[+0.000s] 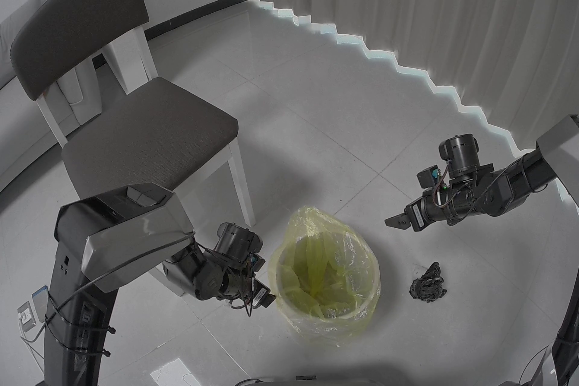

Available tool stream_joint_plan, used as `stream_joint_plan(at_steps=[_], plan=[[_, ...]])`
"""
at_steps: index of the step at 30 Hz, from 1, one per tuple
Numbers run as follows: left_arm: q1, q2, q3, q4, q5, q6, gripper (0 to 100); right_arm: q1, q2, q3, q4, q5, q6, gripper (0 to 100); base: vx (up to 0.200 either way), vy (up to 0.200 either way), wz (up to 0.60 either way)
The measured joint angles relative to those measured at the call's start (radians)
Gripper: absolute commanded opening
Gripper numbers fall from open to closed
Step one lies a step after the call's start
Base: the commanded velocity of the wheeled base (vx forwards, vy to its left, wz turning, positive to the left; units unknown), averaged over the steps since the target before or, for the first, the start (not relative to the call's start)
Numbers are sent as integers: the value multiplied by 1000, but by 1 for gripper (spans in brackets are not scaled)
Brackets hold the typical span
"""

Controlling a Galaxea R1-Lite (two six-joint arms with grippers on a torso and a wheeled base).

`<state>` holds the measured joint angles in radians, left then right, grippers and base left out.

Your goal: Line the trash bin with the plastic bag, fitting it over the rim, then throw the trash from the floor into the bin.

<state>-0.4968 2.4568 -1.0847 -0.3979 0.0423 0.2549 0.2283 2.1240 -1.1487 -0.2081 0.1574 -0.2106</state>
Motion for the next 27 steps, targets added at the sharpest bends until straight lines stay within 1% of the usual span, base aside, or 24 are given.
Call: stream_joint_plan(at_steps=[6,8,11,13,16,22,24,27], plan=[[1,42,-193,219,-4,-1,100,-87,-12,37,0,11,-8,100,0,0,0],[0,57,-253,277,-4,-1,100,-127,-15,52,-1,18,-13,100,0,0,0],[1,74,-315,309,-5,-6,100,-182,-15,73,-1,22,-25,100,0,0,0],[4,75,-328,309,-6,-9,100,-204,-10,84,-3,23,-36,100,0,0,0],[16,66,-303,288,-12,-14,100,-224,5,95,-7,26,-50,100,0,0,0],[48,-3,-128,127,-31,-16,100,-240,65,105,-53,28,-62,100,0,0,0],[58,-41,-65,68,-39,-17,100,-229,97,99,-95,27,-58,100,0,0,0],[72,-93,6,24,-46,-21,100,-193,144,62,-148,26,-32,100,0,0,0]])
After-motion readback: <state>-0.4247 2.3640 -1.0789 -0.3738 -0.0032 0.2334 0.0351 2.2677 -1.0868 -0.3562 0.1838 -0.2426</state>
